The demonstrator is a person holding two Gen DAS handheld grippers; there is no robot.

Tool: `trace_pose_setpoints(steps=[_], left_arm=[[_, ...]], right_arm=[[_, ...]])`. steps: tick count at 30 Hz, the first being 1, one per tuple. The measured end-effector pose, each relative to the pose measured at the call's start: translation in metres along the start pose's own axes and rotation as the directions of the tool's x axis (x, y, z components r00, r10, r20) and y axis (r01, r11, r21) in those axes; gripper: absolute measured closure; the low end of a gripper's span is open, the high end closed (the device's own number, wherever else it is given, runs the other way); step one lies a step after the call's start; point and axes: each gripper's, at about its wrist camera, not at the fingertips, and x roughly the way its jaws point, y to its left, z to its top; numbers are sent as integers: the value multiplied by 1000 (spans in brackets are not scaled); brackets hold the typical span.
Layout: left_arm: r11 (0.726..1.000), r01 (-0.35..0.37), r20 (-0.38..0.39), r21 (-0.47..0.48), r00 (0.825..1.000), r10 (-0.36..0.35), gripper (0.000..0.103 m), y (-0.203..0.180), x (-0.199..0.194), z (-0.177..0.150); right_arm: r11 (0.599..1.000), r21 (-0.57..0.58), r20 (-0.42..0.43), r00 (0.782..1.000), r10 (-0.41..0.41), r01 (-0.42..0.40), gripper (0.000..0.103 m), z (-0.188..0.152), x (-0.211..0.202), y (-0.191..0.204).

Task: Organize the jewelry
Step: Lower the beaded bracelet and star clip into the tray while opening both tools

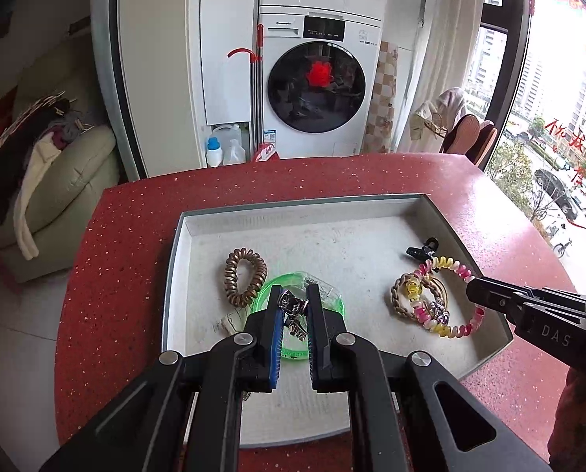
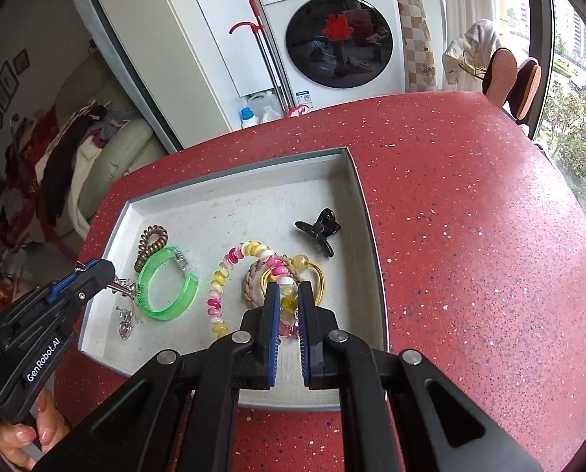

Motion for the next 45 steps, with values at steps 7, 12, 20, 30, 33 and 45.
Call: trace_pose_setpoints(steps=[7,12,20,30,33,45], left_arm=[[1000,-29,-42,3,999,29,74,-2,25,-8],[999,-40,-58,-6,998,39,74,1,34,-13],[998,-65,-53,20,996,66,74,-3,36,-15],[995,-87,-54,40,995,89,74,-5,38,-19],[995,-94,-50,35,994,96,73,-7,36,-19],[998,-58,-21,-19,998,58,73,3,21,-17]], right_arm=[[1000,-25,-4,1000,-15,14,93,-2,15,3],[999,-28,-20,1000,-21,20,93,-7,24,4],[999,-39,-24,999,-26,25,93,-10,29,5],[1000,-17,-29,1000,1,-1,52,-12,27,0],[1000,-11,-9,1000,17,-18,50,-13,20,0],[998,1,39,998,55,-55,44,-15,0,3]])
